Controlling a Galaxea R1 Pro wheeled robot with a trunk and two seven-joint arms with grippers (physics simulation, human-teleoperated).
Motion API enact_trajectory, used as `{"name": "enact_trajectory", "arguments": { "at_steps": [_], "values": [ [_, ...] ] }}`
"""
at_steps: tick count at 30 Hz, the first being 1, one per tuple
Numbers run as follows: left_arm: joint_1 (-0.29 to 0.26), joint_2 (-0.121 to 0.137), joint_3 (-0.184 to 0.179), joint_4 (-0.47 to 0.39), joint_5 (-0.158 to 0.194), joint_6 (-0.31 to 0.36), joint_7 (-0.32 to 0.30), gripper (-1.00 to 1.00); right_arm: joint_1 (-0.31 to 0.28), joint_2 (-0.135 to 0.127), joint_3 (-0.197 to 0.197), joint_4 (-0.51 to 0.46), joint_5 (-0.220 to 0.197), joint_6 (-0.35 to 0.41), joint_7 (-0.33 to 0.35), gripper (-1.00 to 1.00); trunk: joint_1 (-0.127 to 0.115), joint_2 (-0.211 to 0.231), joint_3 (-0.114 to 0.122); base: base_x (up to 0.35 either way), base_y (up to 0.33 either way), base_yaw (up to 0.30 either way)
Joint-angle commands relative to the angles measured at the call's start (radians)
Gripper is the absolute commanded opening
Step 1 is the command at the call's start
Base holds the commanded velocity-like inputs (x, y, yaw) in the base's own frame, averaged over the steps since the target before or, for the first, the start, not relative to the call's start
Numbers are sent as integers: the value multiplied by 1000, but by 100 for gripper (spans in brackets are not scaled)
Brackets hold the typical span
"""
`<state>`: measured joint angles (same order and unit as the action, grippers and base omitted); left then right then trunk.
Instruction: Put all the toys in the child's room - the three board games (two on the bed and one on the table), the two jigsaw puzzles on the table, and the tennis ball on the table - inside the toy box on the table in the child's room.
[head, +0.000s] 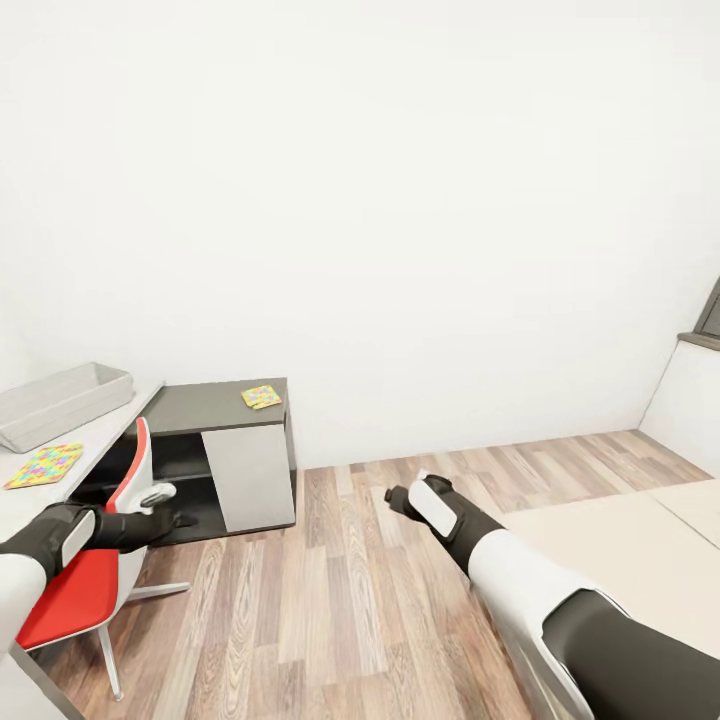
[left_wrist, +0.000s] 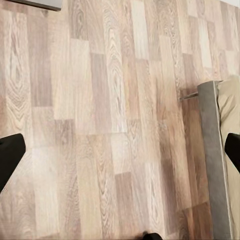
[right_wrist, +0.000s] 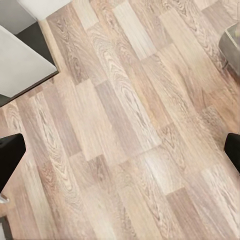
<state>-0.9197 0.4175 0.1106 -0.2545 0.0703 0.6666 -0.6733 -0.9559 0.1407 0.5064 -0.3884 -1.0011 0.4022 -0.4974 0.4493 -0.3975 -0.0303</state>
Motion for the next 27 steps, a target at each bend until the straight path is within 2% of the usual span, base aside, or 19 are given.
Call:
{"name": "enact_trajectory", "arguments": {
  "at_steps": [1,7,8,10,15,18,19,27],
  "values": [
    [-1,-2,3,6,7,1,9,100,1,-1,7,-1,0,0,-6,100,1,-2,-2,0,0,0],
    [20,-20,2,48,6,-88,30,100,42,0,8,-2,47,-33,-5,100,1,-2,-2,0,0,0],
    [34,-30,2,57,5,-128,34,100,61,1,8,-2,65,-54,-5,100,1,-2,-2,0,0,0],
    [49,-41,2,63,5,-166,37,100,79,1,8,-2,86,-76,-4,100,1,-2,-2,0,0,0],
    [84,-69,1,70,4,-230,56,100,115,2,9,-3,141,-109,-4,100,1,-2,-2,0,0,0],
    [103,-80,0,72,4,-248,82,100,138,2,9,-3,166,-120,-4,100,1,-2,-2,0,0,0],
    [124,-89,0,74,4,-274,126,100,167,2,8,-2,183,-128,-3,100,1,-2,-2,0,0,0],
    [198,-112,1,76,8,-393,215,100,222,2,8,-1,194,-154,-3,100,1,-2,-2,0,0,0]
  ]
}}
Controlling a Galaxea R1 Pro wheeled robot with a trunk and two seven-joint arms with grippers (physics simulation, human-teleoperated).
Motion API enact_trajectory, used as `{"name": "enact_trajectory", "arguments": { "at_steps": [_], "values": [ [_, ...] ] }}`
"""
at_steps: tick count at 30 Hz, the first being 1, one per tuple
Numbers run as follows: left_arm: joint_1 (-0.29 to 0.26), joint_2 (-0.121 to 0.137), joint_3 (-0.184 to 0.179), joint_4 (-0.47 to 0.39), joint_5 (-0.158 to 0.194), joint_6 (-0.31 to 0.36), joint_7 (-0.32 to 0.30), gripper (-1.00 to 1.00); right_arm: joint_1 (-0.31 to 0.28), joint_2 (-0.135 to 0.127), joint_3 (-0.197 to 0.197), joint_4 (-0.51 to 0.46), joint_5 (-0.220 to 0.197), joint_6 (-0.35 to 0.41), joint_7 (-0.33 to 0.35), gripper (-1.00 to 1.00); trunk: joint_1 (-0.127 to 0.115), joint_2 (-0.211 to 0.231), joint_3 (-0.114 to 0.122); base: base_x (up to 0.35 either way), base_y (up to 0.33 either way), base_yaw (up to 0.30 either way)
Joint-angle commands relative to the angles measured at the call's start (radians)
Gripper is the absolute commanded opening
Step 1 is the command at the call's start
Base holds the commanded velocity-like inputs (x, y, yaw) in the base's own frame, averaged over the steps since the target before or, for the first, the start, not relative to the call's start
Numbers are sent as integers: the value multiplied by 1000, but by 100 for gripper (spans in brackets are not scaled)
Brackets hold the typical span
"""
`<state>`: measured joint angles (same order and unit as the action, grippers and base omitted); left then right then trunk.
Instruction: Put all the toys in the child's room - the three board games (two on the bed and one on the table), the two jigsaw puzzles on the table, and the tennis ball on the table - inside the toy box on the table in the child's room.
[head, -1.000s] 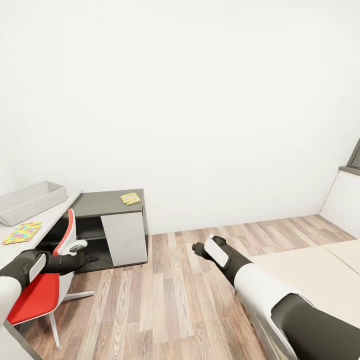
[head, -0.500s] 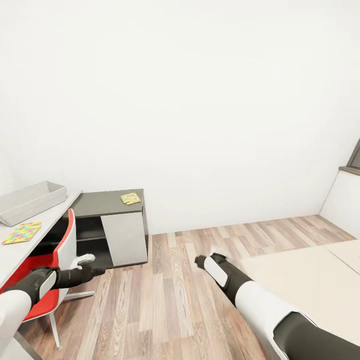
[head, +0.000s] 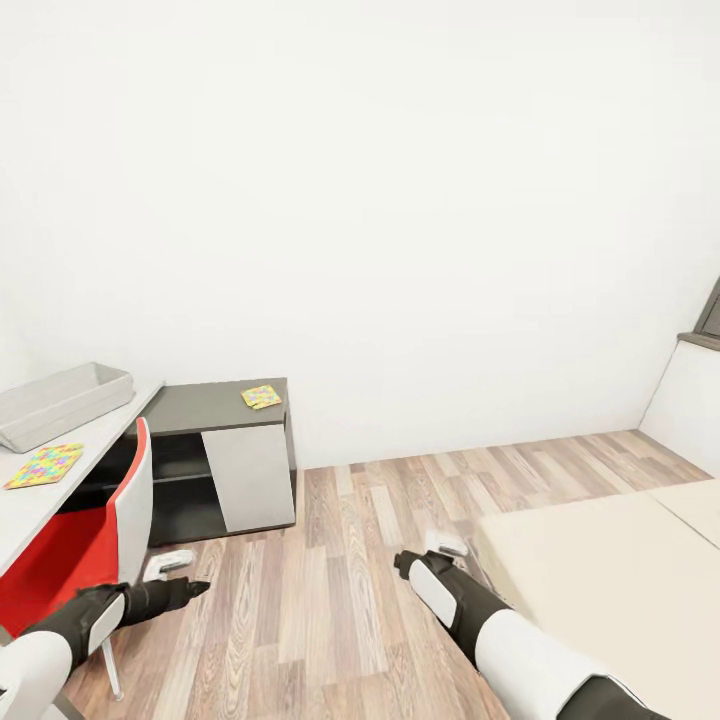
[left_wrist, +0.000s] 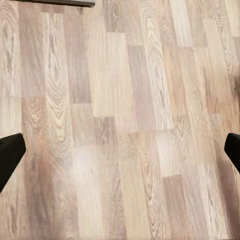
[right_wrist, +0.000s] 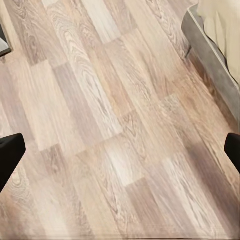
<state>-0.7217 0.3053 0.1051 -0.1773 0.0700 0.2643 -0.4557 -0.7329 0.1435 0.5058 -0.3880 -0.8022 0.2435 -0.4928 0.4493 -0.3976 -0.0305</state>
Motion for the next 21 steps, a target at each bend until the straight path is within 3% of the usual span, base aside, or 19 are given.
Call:
{"name": "enact_trajectory", "arguments": {
  "at_steps": [1,11,12,17,21],
  "values": [
    [6,-3,6,-1,8,-1,3,100,5,-1,8,-2,-4,-1,-7,100,1,-2,-2,0,0,0],
    [96,-37,7,0,6,-66,80,100,89,-1,8,-2,-3,-41,-2,100,1,-2,-2,0,0,0],
    [117,-41,7,1,7,-111,115,100,111,-1,8,-2,-2,-56,-1,100,1,-2,-2,0,0,0],
    [154,-43,7,33,10,-201,177,100,144,-1,8,0,-2,-83,0,100,1,-2,-2,0,0,0],
    [166,-44,7,57,11,-231,197,100,161,-1,8,0,-2,-91,0,100,1,-2,-2,0,0,0]
  ]
}}
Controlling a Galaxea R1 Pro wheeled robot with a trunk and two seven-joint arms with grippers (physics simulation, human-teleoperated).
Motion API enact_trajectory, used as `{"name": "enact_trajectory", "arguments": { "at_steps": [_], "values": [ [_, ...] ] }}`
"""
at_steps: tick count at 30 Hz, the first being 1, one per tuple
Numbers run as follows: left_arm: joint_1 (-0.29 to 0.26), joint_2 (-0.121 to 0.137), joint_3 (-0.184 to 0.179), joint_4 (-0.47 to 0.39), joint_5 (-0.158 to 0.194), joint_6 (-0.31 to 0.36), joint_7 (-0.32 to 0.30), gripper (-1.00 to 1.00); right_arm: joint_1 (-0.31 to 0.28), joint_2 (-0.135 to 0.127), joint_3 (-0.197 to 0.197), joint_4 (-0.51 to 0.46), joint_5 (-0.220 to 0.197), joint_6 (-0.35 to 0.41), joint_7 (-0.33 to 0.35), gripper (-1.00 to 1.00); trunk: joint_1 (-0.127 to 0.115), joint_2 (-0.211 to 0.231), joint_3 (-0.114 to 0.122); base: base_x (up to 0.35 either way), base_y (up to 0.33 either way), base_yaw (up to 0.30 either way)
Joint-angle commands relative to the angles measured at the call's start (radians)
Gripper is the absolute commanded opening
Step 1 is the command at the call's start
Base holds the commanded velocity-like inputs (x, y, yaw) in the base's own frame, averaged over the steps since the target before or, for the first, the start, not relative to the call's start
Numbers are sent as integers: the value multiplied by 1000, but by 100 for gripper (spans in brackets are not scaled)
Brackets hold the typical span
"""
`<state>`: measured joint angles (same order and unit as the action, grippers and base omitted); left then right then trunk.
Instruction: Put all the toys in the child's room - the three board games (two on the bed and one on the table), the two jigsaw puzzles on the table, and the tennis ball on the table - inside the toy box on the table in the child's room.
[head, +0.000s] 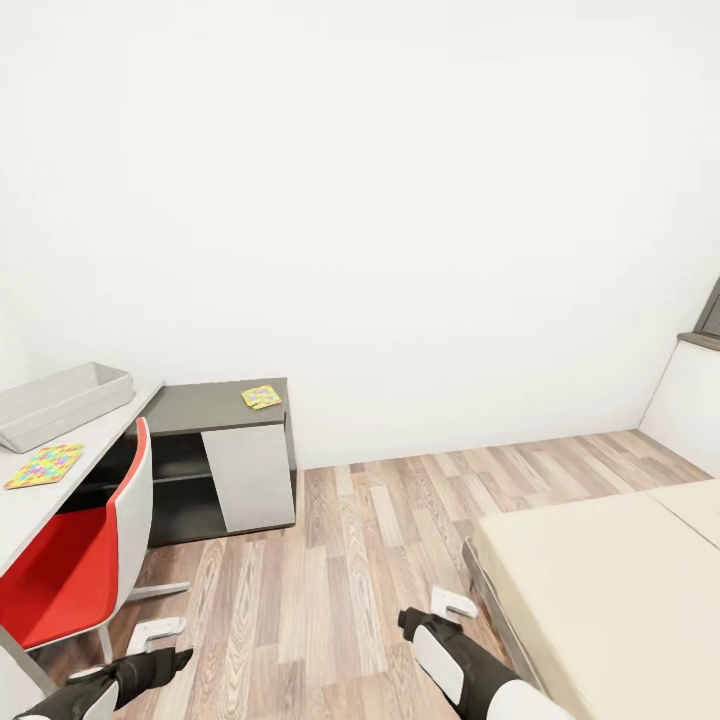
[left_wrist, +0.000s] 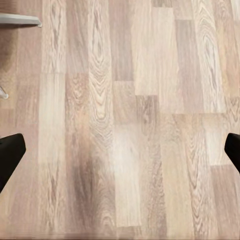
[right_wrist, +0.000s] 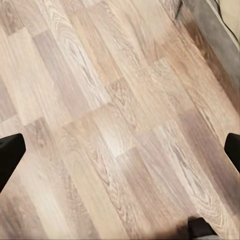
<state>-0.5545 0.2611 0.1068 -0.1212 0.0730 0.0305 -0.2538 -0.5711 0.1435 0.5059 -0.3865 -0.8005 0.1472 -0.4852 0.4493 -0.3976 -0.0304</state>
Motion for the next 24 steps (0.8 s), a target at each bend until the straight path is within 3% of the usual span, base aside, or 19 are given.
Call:
{"name": "enact_trajectory", "arguments": {
  "at_steps": [1,13,24],
  "values": [
    [5,0,6,13,8,-7,0,100,8,-1,8,-2,-3,0,-8,100,1,-2,-2,0,0,0],
    [55,0,7,53,11,-123,9,100,41,-1,8,-2,-4,-59,-7,100,1,-2,-2,0,9,0],
    [61,0,8,57,11,-139,10,100,43,-1,8,-2,-3,-67,-7,100,1,-2,-2,10,130,0]
  ]
}}
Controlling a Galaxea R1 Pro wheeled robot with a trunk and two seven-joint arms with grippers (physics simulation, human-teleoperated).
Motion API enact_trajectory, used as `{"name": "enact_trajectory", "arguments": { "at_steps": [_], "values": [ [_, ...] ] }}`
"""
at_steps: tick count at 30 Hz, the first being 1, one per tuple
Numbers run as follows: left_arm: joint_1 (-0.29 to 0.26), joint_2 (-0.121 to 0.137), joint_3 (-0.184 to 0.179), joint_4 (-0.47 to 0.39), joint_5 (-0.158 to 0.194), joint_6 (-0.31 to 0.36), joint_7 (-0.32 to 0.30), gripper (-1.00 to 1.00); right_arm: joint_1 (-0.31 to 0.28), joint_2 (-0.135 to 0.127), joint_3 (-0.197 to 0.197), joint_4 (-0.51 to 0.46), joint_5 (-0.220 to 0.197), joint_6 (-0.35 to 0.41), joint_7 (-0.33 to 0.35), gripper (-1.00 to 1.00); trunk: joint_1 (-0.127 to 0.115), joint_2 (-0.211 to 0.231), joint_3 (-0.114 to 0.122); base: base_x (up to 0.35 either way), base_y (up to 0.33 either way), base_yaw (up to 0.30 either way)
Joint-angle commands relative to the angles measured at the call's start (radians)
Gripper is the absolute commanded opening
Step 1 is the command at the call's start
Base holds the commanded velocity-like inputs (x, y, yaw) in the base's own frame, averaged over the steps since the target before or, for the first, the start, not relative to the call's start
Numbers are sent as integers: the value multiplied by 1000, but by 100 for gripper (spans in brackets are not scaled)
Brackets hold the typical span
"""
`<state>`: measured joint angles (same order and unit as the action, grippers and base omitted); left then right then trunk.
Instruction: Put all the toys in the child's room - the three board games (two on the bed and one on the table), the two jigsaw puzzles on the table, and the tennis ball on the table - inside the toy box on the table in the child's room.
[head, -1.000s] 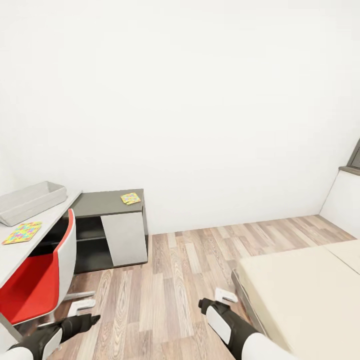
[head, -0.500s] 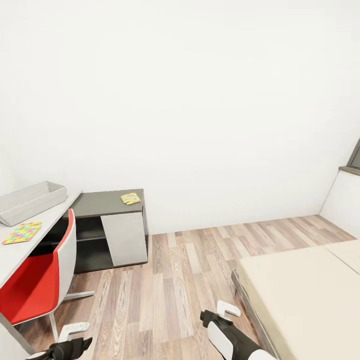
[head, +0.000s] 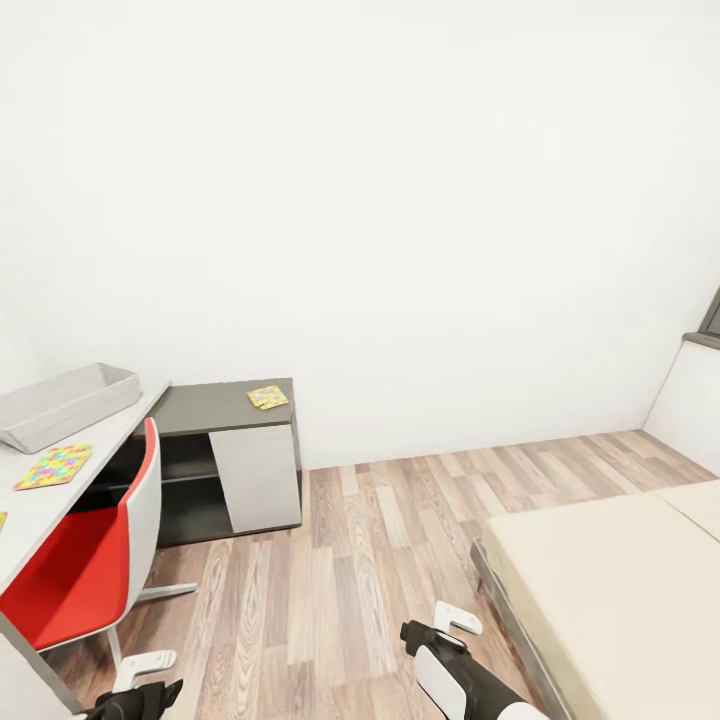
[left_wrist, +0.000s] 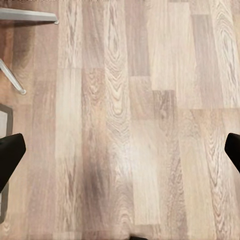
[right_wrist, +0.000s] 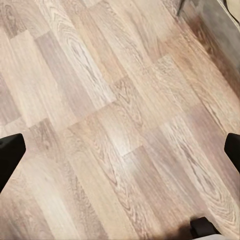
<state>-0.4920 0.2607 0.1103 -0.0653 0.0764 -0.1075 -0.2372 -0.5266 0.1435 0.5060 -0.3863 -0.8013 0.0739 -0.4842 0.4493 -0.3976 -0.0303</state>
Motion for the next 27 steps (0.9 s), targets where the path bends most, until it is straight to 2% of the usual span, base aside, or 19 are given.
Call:
{"name": "enact_trajectory", "arguments": {
  "at_steps": [1,9,10,14,27],
  "values": [
    [0,0,5,2,8,-1,-7,100,-1,-1,8,-2,-3,6,-8,100,1,-2,-2,6,39,0],
    [8,-2,4,4,8,-4,-7,100,0,-1,8,-1,-2,4,-8,100,1,-2,-2,2,16,11],
    [12,-11,4,4,7,-5,-7,100,0,-1,8,0,-2,4,-8,100,1,-2,-2,0,2,16],
    [15,-22,5,4,6,-6,-6,100,0,-1,8,0,-1,3,-8,100,1,-2,-2,0,1,10],
    [22,-36,5,4,2,-6,13,100,0,-2,8,1,-1,3,-8,100,1,-2,-2,0,0,2]
  ]
}}
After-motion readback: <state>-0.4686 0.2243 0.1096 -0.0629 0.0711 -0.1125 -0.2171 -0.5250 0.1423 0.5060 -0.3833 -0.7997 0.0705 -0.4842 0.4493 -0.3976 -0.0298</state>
